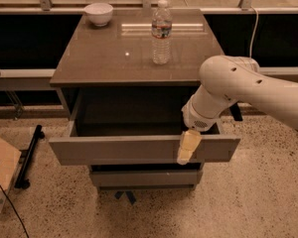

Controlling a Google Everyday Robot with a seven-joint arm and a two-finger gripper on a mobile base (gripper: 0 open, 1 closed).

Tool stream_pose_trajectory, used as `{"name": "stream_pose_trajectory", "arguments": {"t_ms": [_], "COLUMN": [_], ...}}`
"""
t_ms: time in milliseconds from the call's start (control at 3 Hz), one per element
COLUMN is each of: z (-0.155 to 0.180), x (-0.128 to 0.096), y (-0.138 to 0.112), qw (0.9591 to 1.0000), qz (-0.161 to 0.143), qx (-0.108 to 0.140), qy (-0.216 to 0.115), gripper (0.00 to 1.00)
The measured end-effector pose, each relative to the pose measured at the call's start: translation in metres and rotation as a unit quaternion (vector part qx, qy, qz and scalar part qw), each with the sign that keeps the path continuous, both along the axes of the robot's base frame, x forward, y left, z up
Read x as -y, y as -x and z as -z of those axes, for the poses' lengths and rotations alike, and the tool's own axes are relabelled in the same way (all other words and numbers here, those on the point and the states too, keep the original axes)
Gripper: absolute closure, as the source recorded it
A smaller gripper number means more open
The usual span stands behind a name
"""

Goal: Open top drawer

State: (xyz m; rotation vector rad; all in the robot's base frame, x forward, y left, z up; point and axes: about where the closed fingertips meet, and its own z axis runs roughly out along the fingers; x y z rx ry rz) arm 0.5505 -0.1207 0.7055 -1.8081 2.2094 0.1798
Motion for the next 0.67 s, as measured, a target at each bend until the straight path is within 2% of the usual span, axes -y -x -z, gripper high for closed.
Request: {"name": "stream_pose_trajectory", "arguments": {"t_ms": [667], "z": [0.032], "x": [0.005], "y": [-0.003], "qw": [0.9991], "qz": [0.010], "qx": [-0.039], "qy": [-0.017], "gripper": [0.00]}}
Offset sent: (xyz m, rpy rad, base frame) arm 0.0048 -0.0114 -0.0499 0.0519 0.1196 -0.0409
